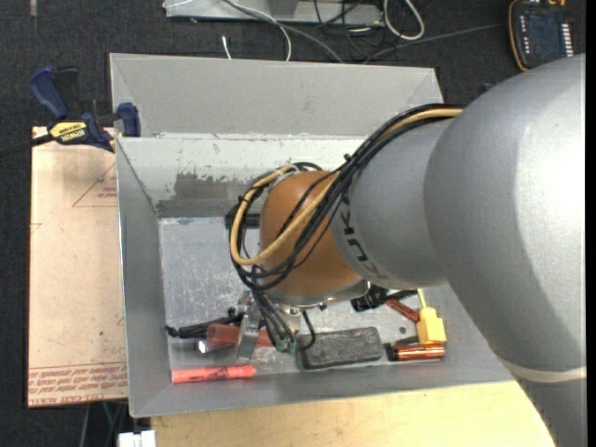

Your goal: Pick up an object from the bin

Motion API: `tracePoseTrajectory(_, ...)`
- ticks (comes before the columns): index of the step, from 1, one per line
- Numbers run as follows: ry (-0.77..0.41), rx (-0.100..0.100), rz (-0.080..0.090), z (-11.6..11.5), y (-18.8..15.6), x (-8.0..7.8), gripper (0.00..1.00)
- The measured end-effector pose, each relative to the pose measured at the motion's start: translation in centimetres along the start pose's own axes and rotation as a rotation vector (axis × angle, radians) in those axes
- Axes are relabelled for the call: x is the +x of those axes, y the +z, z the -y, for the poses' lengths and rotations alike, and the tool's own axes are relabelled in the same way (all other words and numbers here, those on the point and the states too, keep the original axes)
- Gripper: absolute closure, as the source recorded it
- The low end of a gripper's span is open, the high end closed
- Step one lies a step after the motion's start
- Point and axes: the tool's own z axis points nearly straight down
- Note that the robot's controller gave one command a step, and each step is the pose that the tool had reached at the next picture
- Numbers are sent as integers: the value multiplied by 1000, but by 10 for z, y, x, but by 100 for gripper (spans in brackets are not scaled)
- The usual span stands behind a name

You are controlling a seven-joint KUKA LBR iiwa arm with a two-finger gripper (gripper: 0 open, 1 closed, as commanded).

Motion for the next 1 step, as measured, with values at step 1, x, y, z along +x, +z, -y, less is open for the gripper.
tracePoseTrajectory(1, 0, -3, 6, -1, -27, -2, 100)
